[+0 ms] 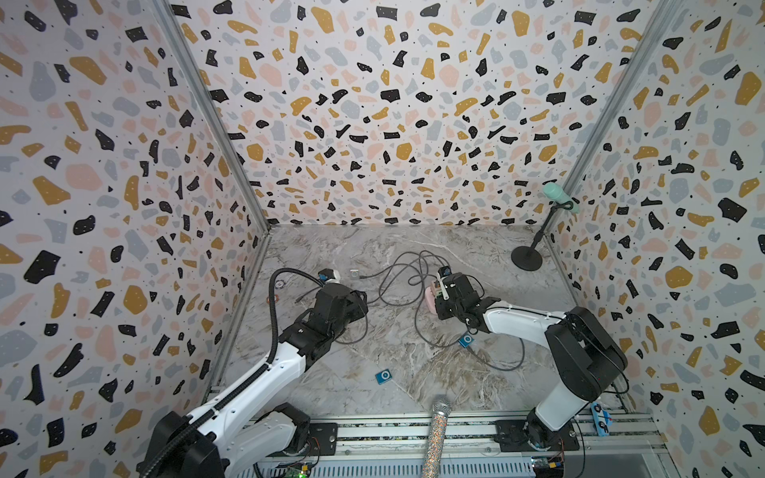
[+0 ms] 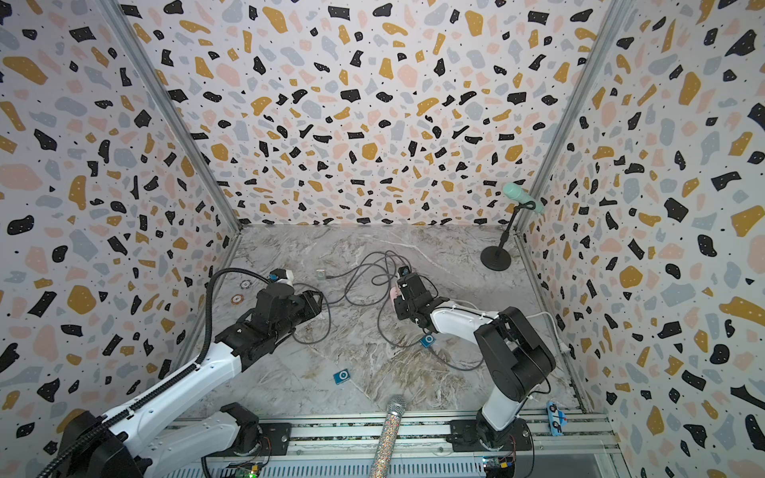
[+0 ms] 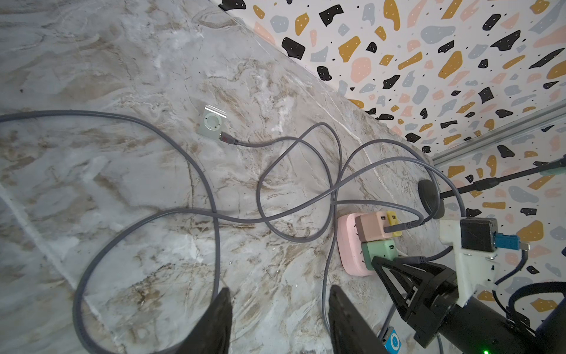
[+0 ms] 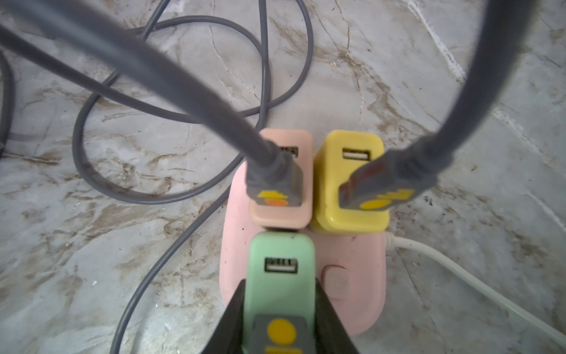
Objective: Charge mp3
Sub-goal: Insert the plug into the socket.
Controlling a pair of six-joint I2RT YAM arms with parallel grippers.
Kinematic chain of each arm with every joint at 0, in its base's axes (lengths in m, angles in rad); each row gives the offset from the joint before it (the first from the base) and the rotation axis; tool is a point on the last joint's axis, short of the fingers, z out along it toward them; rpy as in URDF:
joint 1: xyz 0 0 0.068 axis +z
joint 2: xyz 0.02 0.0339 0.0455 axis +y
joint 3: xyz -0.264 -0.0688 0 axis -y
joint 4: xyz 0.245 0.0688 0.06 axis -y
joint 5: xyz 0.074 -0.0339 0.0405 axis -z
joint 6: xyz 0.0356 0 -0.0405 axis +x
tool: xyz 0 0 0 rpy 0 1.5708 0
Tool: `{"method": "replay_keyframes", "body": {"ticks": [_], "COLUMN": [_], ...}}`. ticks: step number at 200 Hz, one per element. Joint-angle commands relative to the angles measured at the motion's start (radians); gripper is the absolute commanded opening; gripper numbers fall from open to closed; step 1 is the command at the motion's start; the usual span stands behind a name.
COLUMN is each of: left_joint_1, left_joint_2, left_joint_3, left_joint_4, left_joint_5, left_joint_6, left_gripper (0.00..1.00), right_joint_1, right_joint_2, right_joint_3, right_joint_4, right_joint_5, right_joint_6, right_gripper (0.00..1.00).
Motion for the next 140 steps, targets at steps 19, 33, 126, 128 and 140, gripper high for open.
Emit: {"method": "replay_keyframes", "body": {"ticks": [19,33,126,128,140], "left_joint_1": [0.003,0.004,0.005,0.005,0.011], "left_joint_2": [0.010,0.011,0.048,0.048,0.048], "left_joint_3": [0.026,0.026,0.052,0.053,0.064], "left_joint_4": [0.056,0.056,-0.072,-0.077,-0.112], "left_joint_5": [0.019,0.022,-0.108,-0.116,-0.158], "left_joint_6": [-0.010,-0.007,0.047,0.047,0.061], "left_gripper": [0.52,0.52,0.53,0.53,0.53], "right_joint_1": [0.007,0.008,0.007,0.007,0.007], "right_joint_2": [0.069,0.071,-0.012,-0.012,-0.012], "right_joint_3": [-0.015,0.003,-0.033,-0.034,-0.035], "right_joint_4": [-0.257,-0.281,-0.300,-0.300,-0.302], "right_joint_5": [-0.111,-0.120,-0.083,-0.083,-0.081], "right_joint_6": [0.008,0.012,0.093,0.094,0.103], "right_gripper": [0.00,0.00,0.00,0.00,0.00]}}
